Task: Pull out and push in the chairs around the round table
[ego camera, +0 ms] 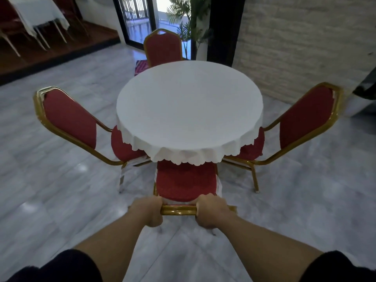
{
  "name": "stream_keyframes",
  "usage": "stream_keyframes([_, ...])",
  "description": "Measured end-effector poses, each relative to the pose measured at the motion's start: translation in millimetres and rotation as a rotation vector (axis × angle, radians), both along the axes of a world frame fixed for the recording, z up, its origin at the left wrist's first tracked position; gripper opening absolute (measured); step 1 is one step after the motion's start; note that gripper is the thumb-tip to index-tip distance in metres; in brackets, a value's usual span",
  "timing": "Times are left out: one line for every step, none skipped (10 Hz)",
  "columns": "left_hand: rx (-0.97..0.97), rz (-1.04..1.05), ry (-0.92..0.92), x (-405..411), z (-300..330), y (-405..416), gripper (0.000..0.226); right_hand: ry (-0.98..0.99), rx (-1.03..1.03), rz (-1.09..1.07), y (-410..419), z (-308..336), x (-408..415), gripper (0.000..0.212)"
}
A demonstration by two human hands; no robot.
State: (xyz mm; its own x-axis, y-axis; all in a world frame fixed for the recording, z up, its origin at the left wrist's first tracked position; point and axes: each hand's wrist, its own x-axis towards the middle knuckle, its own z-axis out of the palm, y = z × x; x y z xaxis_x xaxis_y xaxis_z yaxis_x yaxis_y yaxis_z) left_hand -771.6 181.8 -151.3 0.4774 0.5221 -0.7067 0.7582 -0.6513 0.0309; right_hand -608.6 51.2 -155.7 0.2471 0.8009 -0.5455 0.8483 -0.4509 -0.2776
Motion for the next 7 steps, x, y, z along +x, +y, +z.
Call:
stream_keyframes([-0.097,-0.051,0.034,9,17,1,0.038,0.176,0.029,-0.027,-8,4,16,0.04])
stream_keyframes([-0.181,-0.094,0.021,26,42,7,0.07,0.206,0.036,-0.061,-26,16,44,0.069])
stream_keyframes([-0.154,-0.144,-0.049,53,71,10,0.11,0.133,0.084,-0.13,-42,38,81,0.097])
stream_keyframes([-0.024,-0.176,-0.173,93,105,10,0.097,0.053,0.15,-0.244,-52,85,122,0.096])
stream_keyframes([0.146,-0.203,-0.366,142,146,3,0.08,-0.012,0.246,-0.347,-68,143,163,0.092])
stream_keyframes([0.289,-0.295,-0.519,193,206,-7,0.073,-0.106,0.318,-0.435,-83,212,195,0.093])
stream_keyframes([0.391,-0.367,-0.694,236,265,-23,0.074,-0.168,0.427,-0.502,-92,268,210,0.089])
